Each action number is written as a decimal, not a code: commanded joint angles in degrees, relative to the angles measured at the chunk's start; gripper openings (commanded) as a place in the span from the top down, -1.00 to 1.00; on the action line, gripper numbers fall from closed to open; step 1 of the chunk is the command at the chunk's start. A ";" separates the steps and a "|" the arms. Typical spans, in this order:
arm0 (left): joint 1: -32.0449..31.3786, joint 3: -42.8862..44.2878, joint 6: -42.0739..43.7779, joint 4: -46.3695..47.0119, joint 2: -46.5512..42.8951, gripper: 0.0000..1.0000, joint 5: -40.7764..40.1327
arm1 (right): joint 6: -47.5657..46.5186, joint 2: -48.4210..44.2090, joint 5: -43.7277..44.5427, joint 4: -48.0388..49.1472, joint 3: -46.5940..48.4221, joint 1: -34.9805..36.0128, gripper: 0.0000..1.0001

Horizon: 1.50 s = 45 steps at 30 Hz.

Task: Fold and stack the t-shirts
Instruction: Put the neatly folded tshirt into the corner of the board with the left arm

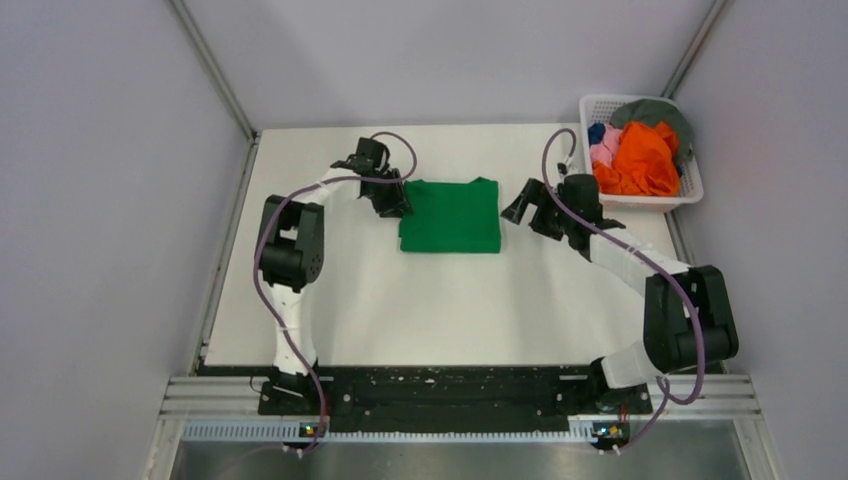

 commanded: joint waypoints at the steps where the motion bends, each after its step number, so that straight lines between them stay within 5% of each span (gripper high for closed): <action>1: -1.73 6.20 1.41 -1.07 5.18 0.38 2.12 | -1.85 -5.23 2.08 -1.40 -1.98 -0.27 -0.97; 3: -2.04 9.02 1.38 -3.38 7.55 0.97 0.21 | -2.50 -6.61 3.33 -2.01 -2.67 -0.28 -0.97; 10: -1.74 20.82 5.73 -17.15 10.20 1.00 -27.42 | -5.07 -10.12 6.57 -4.70 -3.30 -0.32 -0.97; 16: 0.12 24.84 13.58 -18.53 9.76 1.00 -50.73 | -6.45 -11.94 10.40 -5.79 -3.60 -0.32 -0.97; 33: 23.48 45.24 14.78 -14.14 21.40 1.00 -45.20 | -7.40 -13.63 20.36 -9.49 -3.16 -0.29 -0.97; 45: 27.51 48.34 12.06 -10.23 24.29 1.00 -46.52 | -7.05 -13.08 20.76 -9.04 -3.42 -0.32 -0.97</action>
